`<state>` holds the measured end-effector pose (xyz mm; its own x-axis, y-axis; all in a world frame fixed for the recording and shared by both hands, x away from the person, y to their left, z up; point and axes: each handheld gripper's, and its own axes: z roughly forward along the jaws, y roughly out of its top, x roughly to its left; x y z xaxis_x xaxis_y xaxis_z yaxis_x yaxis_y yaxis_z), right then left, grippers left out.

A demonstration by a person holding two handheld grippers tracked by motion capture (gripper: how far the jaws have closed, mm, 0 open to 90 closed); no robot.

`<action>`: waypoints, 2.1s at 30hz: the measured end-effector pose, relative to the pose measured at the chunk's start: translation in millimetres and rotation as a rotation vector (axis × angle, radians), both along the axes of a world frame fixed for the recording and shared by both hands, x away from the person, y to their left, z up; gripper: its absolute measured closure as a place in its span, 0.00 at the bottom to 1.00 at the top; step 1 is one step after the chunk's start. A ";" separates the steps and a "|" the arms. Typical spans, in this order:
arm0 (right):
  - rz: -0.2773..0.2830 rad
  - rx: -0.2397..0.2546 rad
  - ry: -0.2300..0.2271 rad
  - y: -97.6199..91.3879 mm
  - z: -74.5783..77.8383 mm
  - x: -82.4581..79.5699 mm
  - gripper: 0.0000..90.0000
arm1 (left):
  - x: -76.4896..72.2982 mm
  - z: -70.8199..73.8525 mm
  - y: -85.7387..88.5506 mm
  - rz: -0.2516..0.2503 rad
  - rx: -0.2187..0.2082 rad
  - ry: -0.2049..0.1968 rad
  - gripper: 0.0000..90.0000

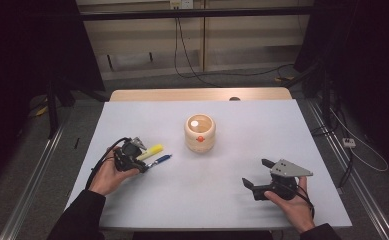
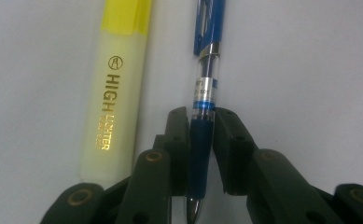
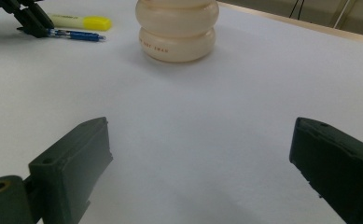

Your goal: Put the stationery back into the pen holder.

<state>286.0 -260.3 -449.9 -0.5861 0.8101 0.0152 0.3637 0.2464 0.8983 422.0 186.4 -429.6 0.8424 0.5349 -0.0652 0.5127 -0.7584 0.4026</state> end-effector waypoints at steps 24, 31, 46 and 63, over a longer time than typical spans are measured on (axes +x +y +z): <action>0.002 0.002 0.006 0.6 -1.6 2.2 0.06 | 3.3 2.6 1.1 -0.015 -0.018 0.027 0.89; 0.003 -0.004 0.004 2.0 -1.8 1.6 0.05 | -1.9 8.2 1.4 -0.004 -0.075 0.024 0.89; -0.023 0.000 -0.011 10.7 -0.8 0.7 0.06 | -19.3 16.6 -16.0 -0.085 -0.139 0.007 0.89; 0.073 -0.019 0.012 38.6 -1.4 5.8 0.08 | -33.3 21.0 -52.3 -0.195 -0.166 0.034 0.89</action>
